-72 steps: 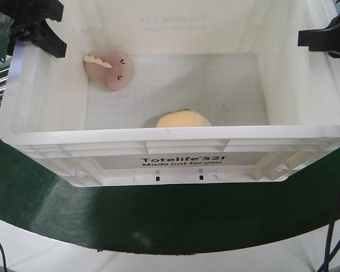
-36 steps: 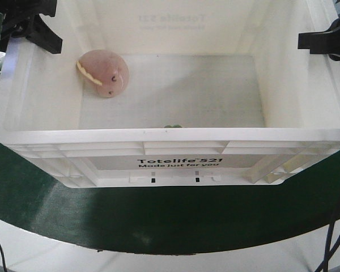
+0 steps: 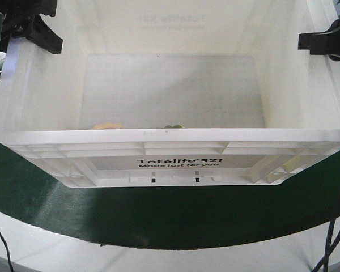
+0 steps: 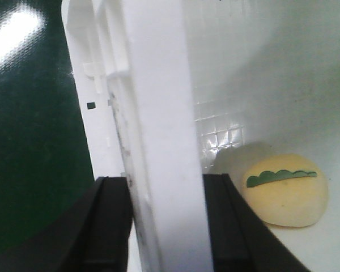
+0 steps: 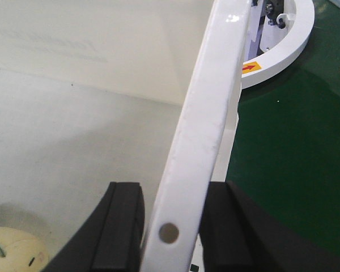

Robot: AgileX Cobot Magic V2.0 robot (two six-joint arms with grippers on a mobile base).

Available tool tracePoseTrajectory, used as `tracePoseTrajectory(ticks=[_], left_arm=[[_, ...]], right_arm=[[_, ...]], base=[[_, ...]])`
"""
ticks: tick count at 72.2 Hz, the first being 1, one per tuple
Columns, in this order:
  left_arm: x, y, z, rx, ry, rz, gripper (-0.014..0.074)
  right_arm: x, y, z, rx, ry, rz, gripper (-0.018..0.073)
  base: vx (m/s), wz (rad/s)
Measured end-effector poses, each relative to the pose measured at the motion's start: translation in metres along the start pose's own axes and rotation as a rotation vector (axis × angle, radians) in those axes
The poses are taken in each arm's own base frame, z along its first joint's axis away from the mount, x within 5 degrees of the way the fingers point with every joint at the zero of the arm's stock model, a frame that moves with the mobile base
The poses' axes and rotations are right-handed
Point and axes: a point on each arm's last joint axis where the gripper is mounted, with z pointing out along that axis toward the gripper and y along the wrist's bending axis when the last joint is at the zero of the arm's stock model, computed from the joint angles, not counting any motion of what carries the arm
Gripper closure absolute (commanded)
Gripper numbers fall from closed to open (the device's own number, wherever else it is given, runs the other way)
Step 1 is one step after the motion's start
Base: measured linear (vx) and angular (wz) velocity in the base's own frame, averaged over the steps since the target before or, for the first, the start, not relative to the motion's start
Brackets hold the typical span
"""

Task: Place moving items into box and shelve
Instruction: 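Lift the crate with both grippers off the conveyor table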

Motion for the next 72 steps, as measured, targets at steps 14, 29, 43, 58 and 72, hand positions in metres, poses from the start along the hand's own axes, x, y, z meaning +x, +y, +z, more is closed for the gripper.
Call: tracePoseTrajectory(ticks=[14,29,43,58,72], left_arm=[[0.0000,0.0000,0.0000,0.000,0.000,0.000,0.0596],[0.0000,0.0000,0.0000,0.000,0.000,0.000,0.0596],[0.0000,-0.0001,0.0000,0.001,0.000,0.000,0.0596],[0.0000,-0.0002,0.0000,0.002,0.000,0.000,0.0596],[0.0000,-0.0001,0.0000,0.001,0.000,0.000,0.0596]], right_arm=[[0.0000,0.0000,0.0000,0.000,0.000,0.000,0.0568],[0.0000,0.0000,0.0000,0.000,0.000,0.000,0.0568],[0.0001,0.0000,0.0000,0.000,0.001,0.000,0.0568],[0.0001,0.0000,0.0000,0.000,0.001,-0.002,0.0568],[0.0001,0.0000,0.0000,0.000,0.001,-0.002,0.0568]], base=[[-0.06,0.06],[-0.09,0.07],[-0.10,0.05],[-0.10,0.15],[-0.12,0.26]])
